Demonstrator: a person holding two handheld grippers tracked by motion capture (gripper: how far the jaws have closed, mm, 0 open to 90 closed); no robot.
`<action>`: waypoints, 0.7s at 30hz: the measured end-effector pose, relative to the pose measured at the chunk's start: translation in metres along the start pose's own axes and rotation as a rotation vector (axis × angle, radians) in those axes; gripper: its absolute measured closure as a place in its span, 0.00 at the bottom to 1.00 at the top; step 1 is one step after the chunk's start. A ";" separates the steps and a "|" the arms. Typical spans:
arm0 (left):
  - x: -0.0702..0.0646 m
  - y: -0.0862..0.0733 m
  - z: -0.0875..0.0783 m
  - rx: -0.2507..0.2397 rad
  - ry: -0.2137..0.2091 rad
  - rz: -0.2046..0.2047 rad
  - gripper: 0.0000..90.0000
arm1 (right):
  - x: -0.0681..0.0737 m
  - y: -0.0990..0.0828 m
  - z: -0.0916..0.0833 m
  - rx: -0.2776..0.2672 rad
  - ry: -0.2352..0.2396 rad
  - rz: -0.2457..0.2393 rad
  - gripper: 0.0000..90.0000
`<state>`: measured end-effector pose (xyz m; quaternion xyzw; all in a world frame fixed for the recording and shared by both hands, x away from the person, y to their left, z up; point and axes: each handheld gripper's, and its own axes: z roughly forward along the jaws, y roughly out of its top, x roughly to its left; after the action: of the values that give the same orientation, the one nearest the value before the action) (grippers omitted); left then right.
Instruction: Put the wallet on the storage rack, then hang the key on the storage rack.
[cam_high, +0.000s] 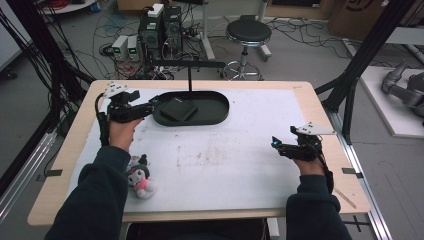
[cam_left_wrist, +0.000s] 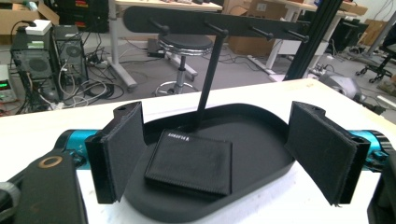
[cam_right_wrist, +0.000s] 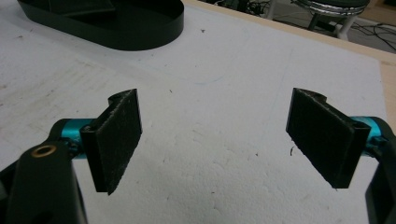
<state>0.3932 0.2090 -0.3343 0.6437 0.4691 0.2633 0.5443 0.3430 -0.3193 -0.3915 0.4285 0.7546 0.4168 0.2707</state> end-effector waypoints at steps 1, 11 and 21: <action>0.002 -0.002 -0.003 0.001 0.008 -0.001 0.22 | 0.000 0.000 0.001 0.001 0.001 0.000 0.20; 0.012 -0.028 -0.023 0.017 0.051 -0.054 0.22 | 0.002 0.001 0.000 -0.004 0.002 -0.009 0.20; 0.010 -0.035 -0.048 0.046 0.064 -0.028 0.22 | 0.003 0.002 0.005 0.006 0.004 -0.011 0.20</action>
<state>0.3450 0.2388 -0.3566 0.6407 0.5013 0.2653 0.5175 0.3458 -0.3141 -0.3927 0.4243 0.7587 0.4139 0.2703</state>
